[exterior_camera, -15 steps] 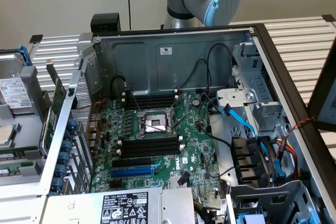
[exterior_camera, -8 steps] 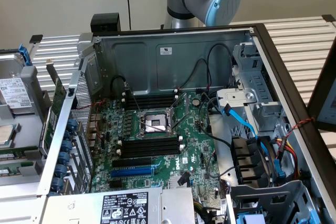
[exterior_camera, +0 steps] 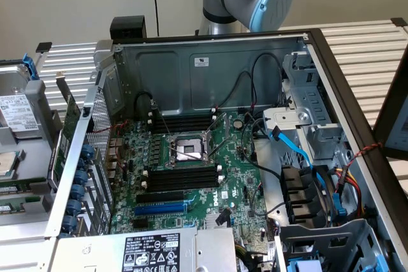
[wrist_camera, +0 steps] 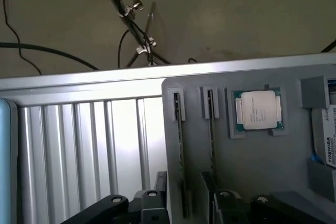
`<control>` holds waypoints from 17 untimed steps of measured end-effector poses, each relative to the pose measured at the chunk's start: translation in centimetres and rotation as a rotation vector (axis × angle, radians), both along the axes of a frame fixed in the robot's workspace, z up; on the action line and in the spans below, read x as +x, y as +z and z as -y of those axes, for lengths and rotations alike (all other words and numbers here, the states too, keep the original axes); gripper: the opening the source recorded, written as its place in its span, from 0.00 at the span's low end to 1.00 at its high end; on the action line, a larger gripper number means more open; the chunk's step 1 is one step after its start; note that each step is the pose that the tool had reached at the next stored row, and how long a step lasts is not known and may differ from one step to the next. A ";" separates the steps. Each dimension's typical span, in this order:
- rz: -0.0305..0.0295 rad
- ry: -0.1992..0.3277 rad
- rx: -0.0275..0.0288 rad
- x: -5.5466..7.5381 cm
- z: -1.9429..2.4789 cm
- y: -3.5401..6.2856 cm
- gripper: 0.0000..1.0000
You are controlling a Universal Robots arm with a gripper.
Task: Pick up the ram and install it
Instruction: 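Pick up the ram and move it above insertion slot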
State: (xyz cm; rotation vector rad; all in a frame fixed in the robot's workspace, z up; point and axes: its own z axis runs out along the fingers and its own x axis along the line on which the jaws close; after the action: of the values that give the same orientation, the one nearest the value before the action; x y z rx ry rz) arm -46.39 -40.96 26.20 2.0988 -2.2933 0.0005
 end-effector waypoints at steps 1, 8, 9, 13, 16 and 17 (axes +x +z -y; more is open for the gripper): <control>0.0000 0.003 0.0000 0.0 0.00 -0.18 0.39; 0.0013 0.102 -0.0002 0.0 0.04 -1.07 0.39; 0.0037 0.103 -0.0004 0.0 0.05 -1.17 0.39; 0.0156 0.103 -0.0009 0.0 0.07 -1.65 0.39; 0.0182 0.104 -0.0013 0.0 0.07 -2.17 0.39; 0.0187 0.104 -0.0013 0.0 0.08 -2.35 0.39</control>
State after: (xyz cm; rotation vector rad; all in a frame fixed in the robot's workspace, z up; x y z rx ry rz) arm -46.36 -41.04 23.85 2.2239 -2.1906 0.0244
